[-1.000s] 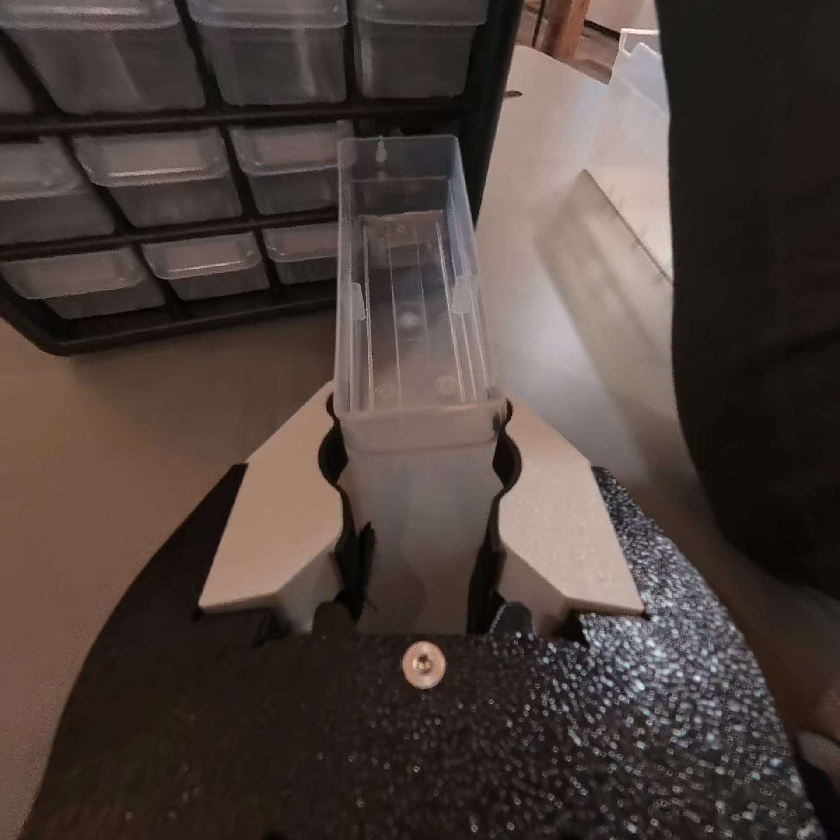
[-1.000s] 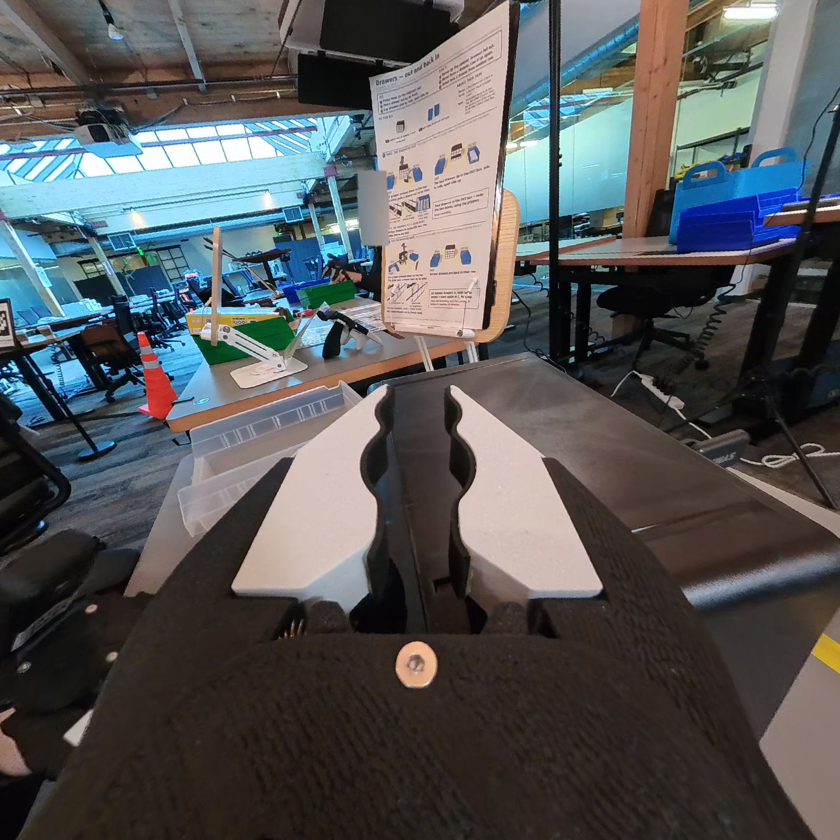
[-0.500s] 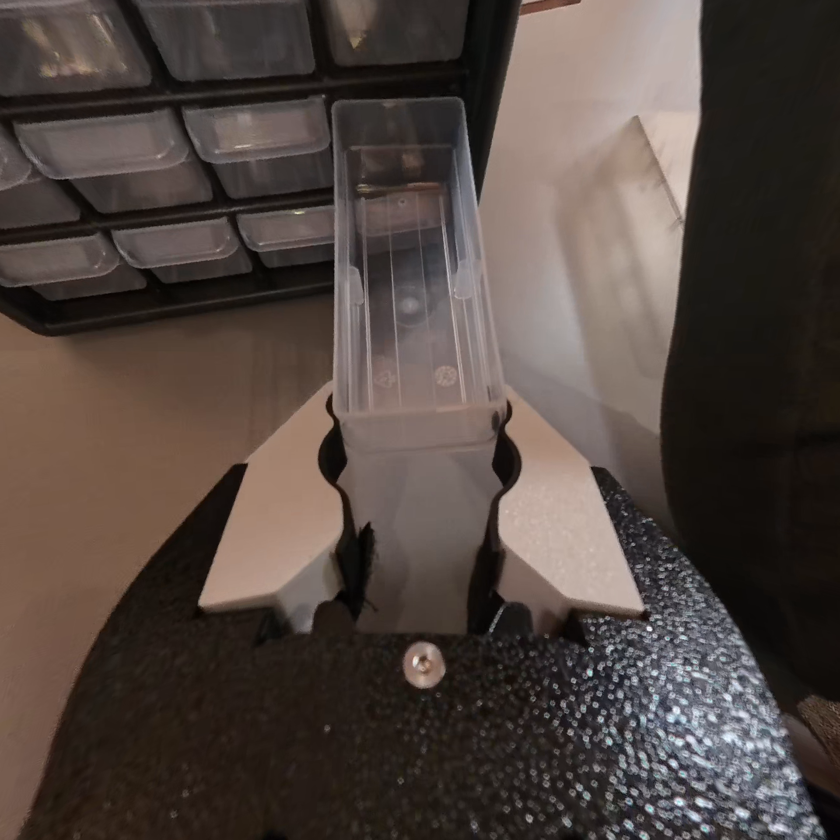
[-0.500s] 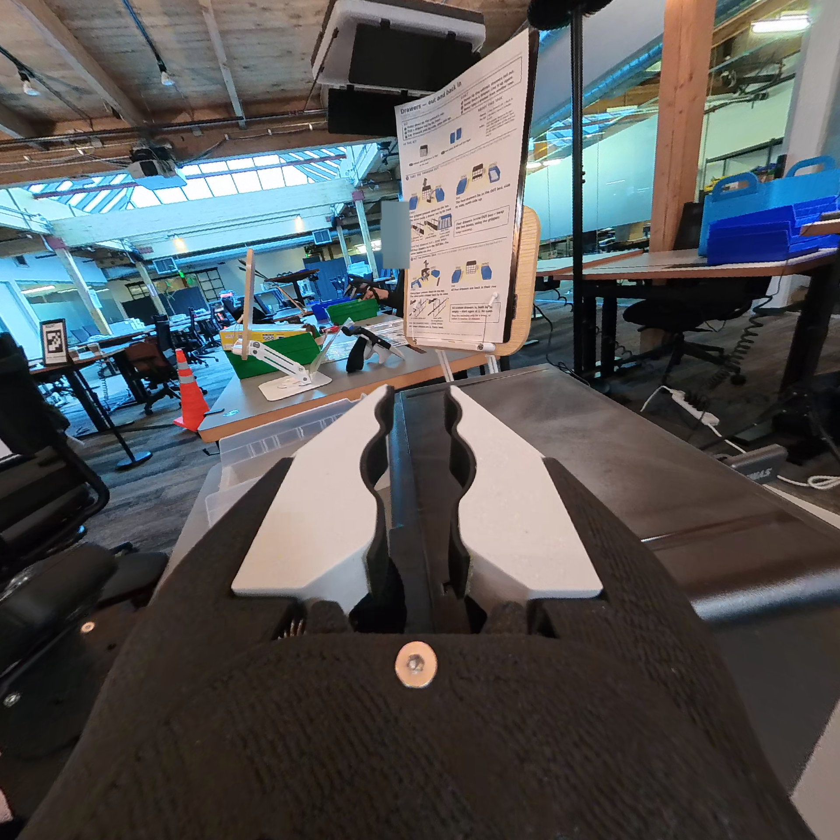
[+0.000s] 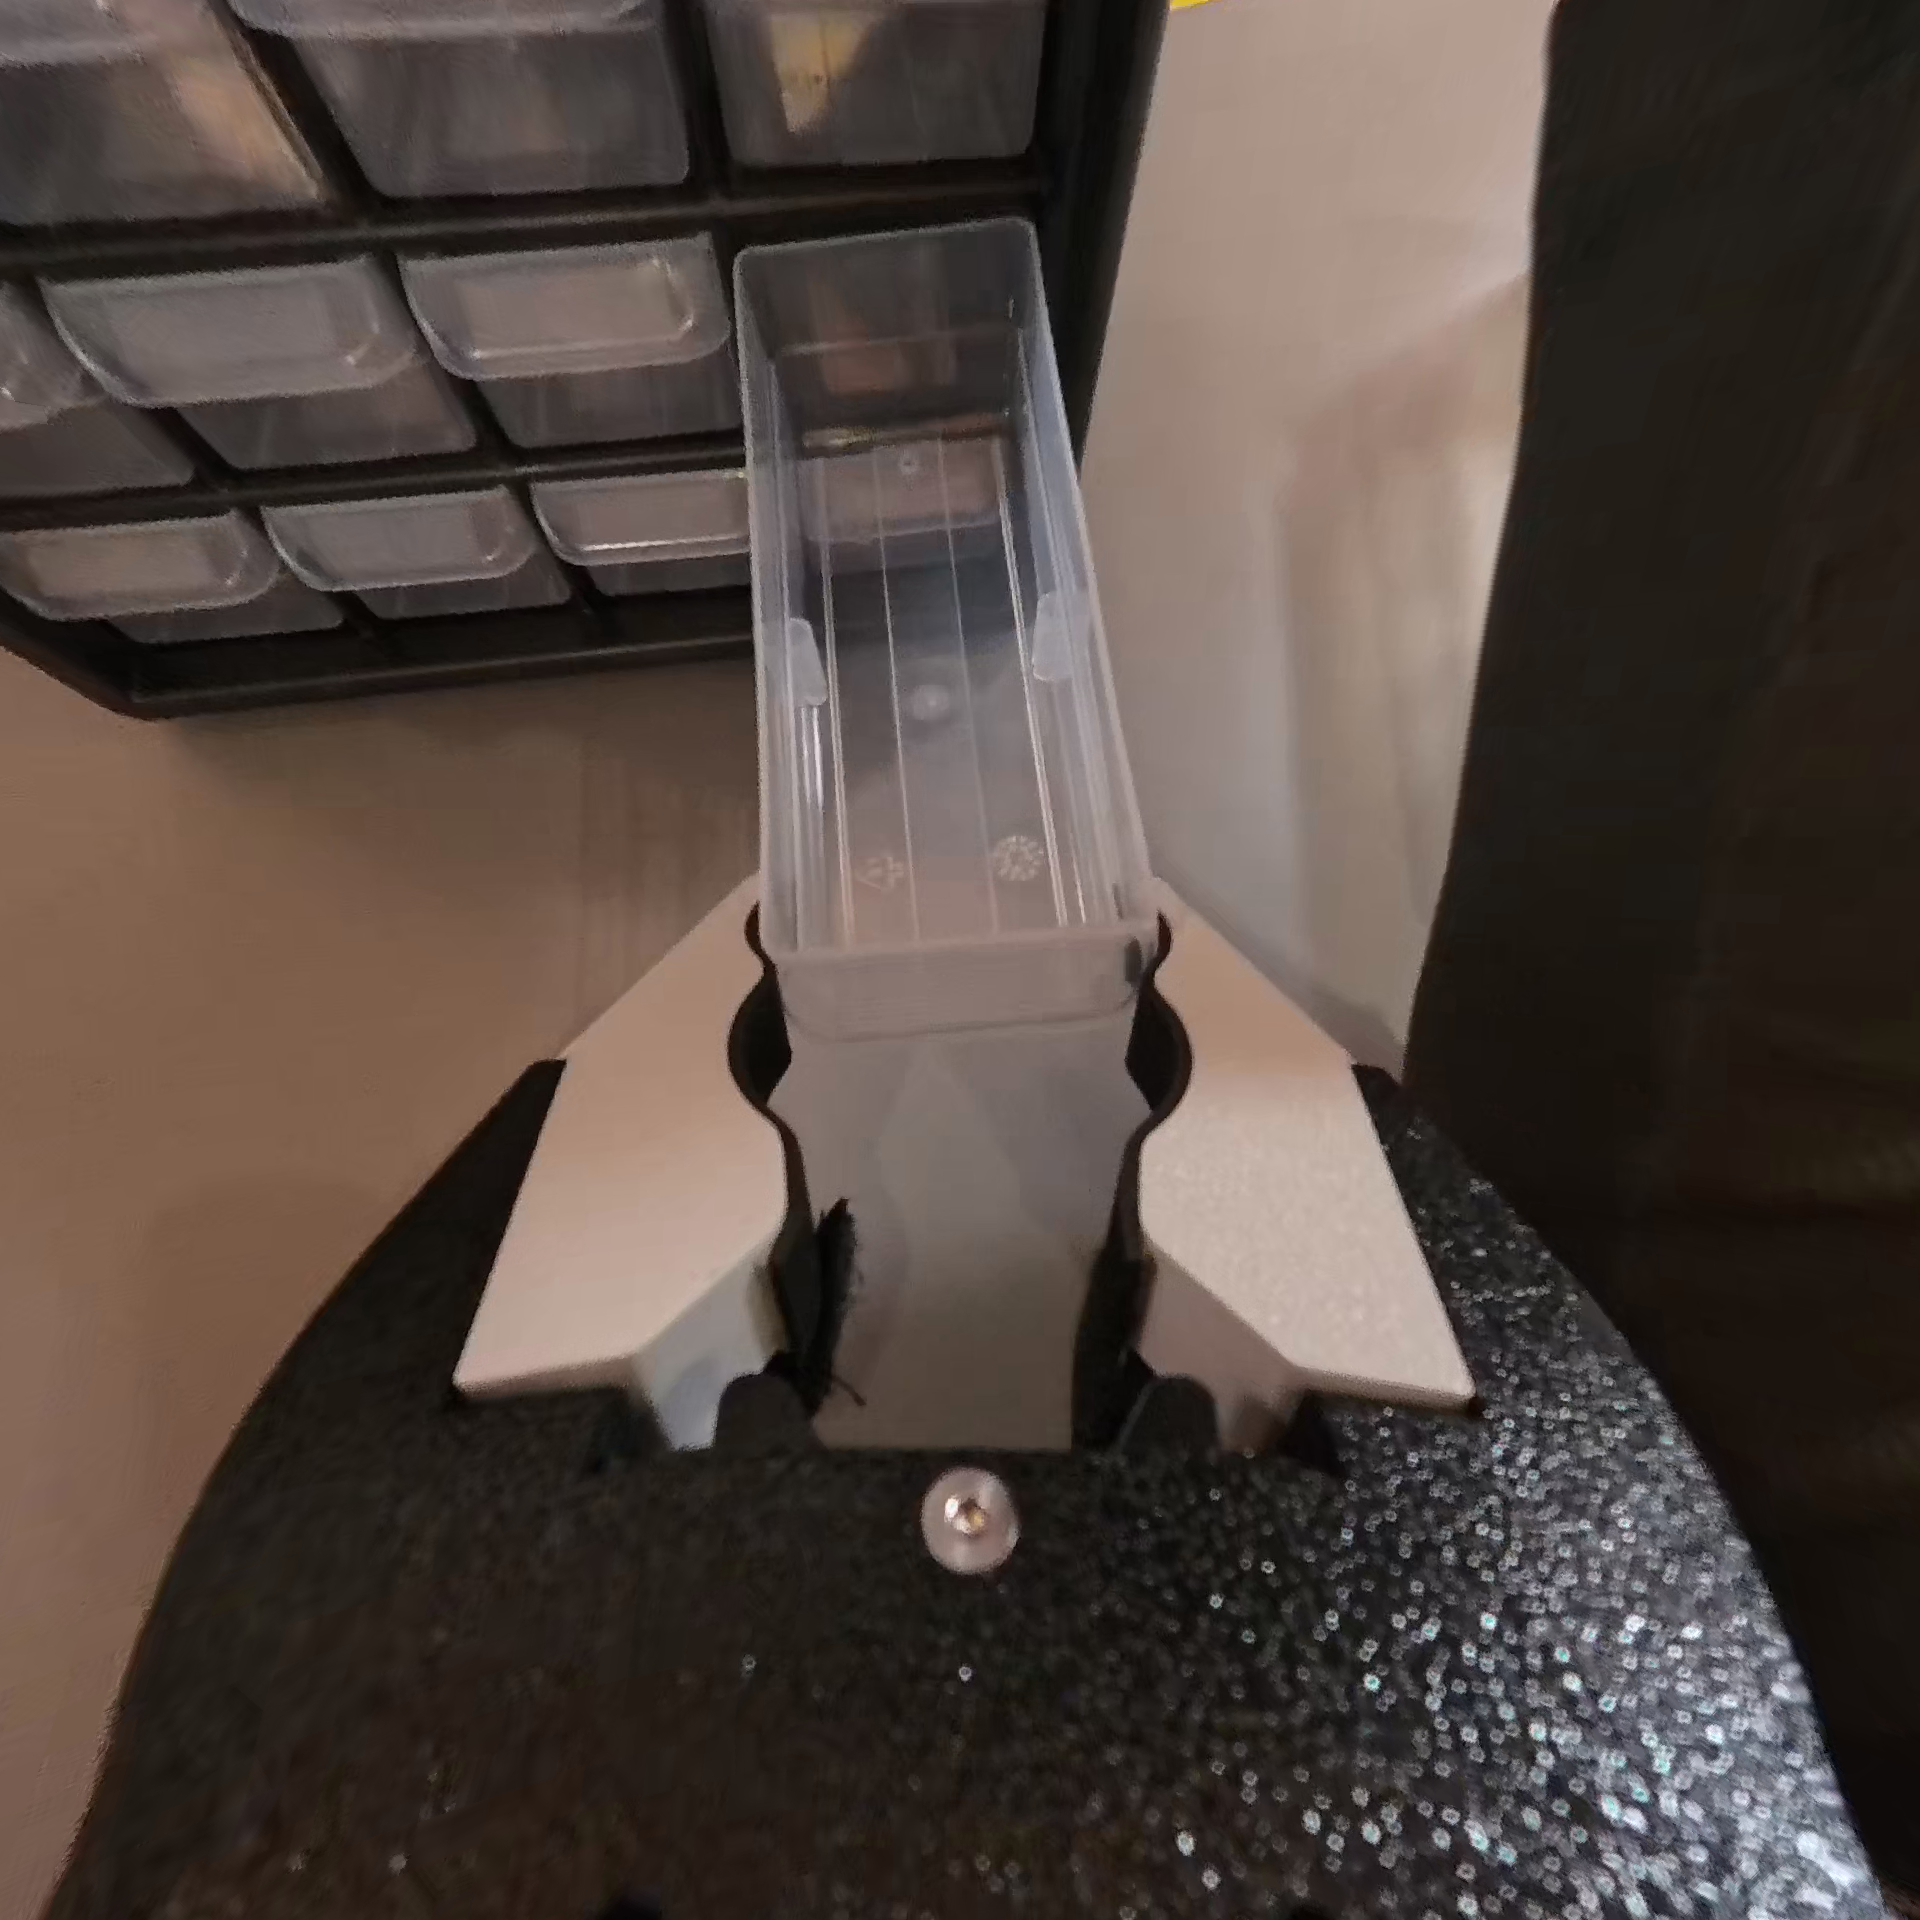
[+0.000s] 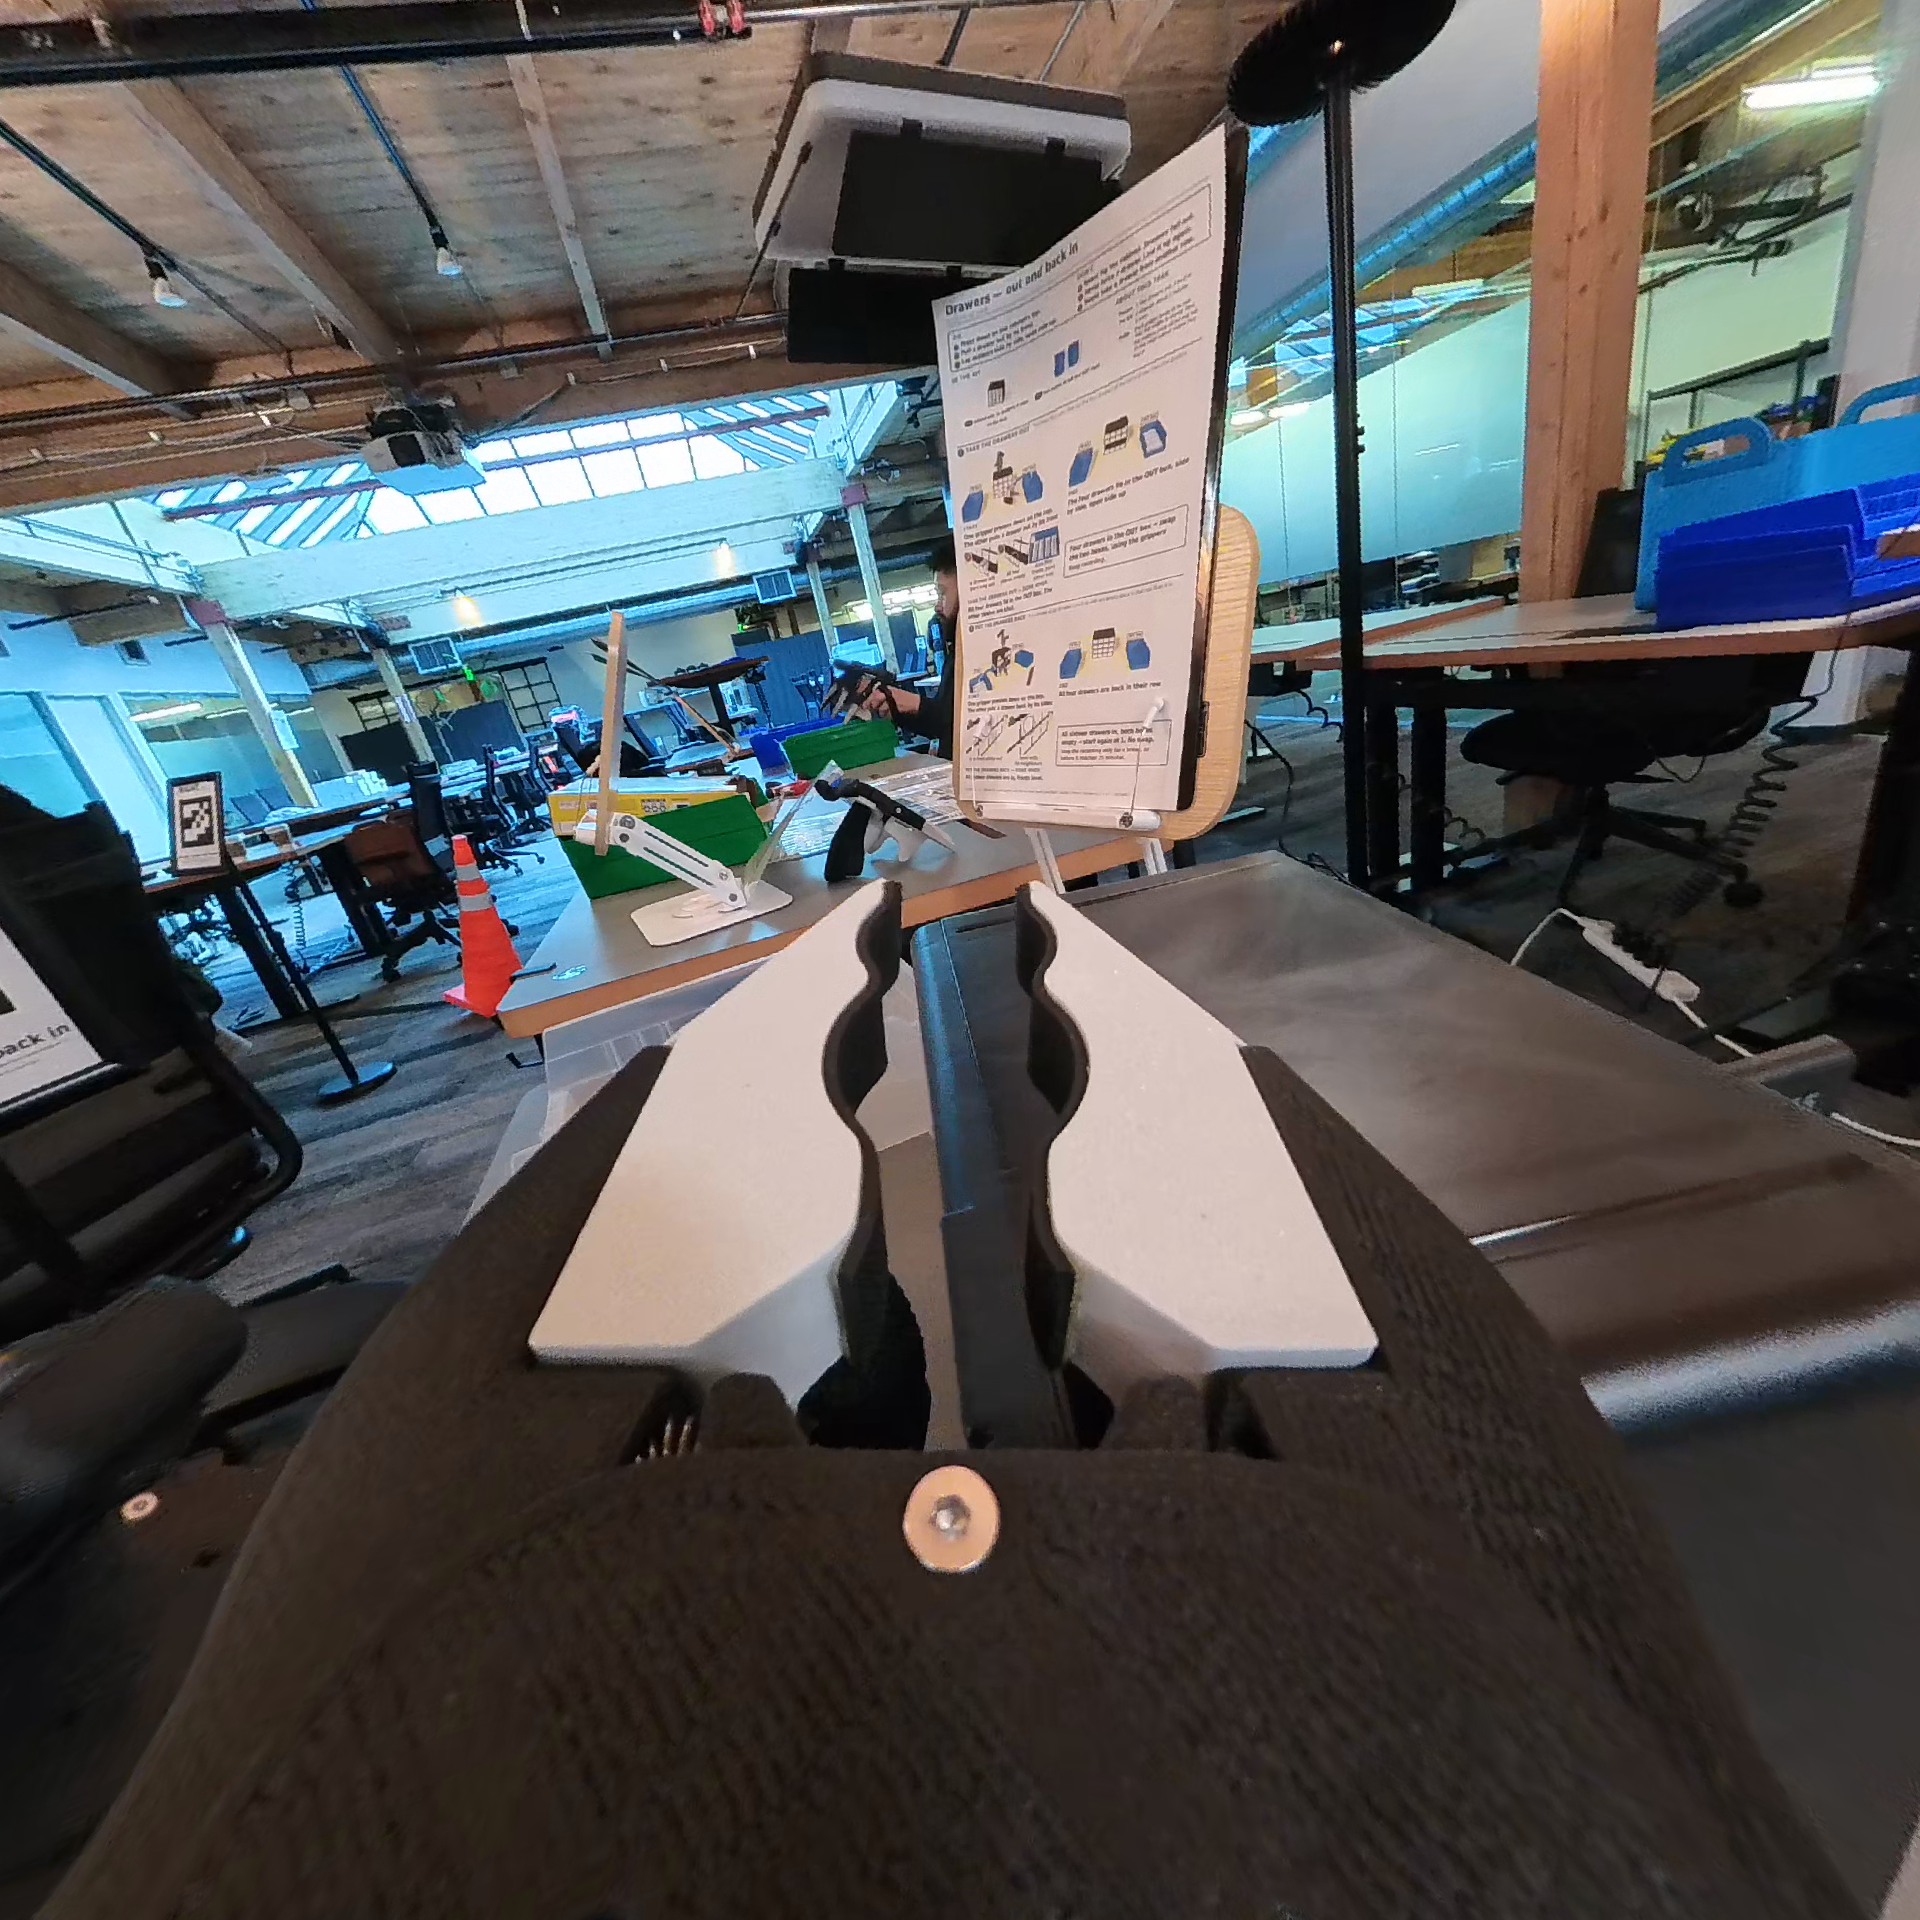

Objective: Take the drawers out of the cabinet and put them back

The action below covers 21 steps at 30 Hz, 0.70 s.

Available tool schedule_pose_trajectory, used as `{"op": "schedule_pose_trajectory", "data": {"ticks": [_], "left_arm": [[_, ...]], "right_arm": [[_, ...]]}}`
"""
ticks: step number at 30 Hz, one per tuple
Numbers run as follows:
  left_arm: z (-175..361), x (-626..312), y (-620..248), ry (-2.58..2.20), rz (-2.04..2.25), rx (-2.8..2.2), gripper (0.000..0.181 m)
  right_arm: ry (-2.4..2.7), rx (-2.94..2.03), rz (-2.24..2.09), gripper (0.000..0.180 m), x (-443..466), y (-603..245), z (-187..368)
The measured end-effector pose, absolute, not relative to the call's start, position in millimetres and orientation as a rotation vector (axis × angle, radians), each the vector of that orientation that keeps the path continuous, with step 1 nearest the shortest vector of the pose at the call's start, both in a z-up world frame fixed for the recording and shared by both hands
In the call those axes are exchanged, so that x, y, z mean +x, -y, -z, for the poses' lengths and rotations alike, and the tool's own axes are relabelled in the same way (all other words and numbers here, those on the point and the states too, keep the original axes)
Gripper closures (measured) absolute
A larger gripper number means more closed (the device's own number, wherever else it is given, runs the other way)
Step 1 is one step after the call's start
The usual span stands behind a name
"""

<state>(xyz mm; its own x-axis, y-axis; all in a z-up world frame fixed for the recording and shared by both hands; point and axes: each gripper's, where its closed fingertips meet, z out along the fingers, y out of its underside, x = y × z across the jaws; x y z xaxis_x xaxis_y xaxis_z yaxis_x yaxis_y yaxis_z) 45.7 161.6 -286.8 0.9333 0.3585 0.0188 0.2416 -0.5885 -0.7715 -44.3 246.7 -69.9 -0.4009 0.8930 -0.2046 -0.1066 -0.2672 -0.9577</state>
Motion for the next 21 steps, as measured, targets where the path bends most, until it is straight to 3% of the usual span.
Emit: {"op": "schedule_pose_trajectory", "data": {"ticks": [21], "left_arm": [[274.8,24.6,-212.8,0.36,-0.303,-2.098,0.116]], "right_arm": [[1.233,-1.042,-1.763,0.161,-43.4,-247.4,70.0]]}}
